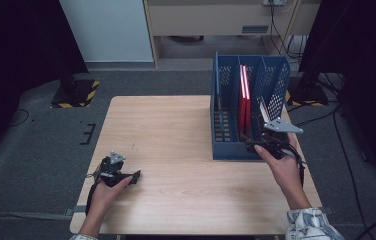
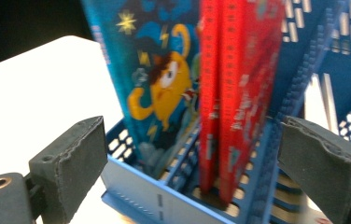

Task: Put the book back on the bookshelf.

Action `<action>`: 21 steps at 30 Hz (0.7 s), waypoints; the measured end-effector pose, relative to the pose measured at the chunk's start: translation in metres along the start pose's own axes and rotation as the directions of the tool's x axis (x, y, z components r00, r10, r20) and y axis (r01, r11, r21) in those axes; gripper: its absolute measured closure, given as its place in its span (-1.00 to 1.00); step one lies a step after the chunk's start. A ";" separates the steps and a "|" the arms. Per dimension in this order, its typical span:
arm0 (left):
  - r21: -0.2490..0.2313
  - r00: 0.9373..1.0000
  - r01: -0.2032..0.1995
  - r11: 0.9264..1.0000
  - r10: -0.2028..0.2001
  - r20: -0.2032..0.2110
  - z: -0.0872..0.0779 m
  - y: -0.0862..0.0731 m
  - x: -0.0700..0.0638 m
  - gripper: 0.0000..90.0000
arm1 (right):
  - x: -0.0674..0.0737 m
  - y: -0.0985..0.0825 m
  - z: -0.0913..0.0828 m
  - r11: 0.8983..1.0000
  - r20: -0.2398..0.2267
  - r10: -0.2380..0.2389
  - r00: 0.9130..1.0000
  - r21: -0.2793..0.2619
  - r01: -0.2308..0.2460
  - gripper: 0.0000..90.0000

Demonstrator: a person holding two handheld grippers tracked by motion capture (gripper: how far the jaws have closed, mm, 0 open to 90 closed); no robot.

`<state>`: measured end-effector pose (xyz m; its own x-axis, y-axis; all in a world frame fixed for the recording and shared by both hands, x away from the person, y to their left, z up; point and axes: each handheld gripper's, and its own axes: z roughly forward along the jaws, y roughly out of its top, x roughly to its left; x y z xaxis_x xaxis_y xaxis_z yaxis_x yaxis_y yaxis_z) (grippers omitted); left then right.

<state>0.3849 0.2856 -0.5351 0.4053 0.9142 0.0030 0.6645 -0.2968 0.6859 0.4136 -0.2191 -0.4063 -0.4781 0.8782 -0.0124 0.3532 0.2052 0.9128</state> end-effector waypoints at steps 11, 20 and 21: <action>0.000 1.000 0.000 1.000 0.000 0.000 0.000 0.000 0.000 -0.98 | 0.029 -0.003 0.010 0.999 -0.066 -0.026 0.998 0.029 0.028 -0.82; -0.002 1.000 -0.001 1.000 0.001 0.000 0.000 0.000 0.000 -0.98 | 0.044 -0.009 0.017 0.998 -0.100 -0.039 0.994 0.053 0.044 -0.82; -0.002 1.000 -0.001 1.000 0.001 0.000 0.000 0.000 0.000 -0.98 | 0.045 -0.010 0.017 0.997 -0.106 -0.039 0.994 0.055 0.045 -0.82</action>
<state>0.3851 0.2853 -0.5355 0.4061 0.9138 0.0033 0.6626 -0.2969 0.6876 0.4024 -0.1739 -0.4229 -0.5743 0.8187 -0.0048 0.3753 0.2684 0.8872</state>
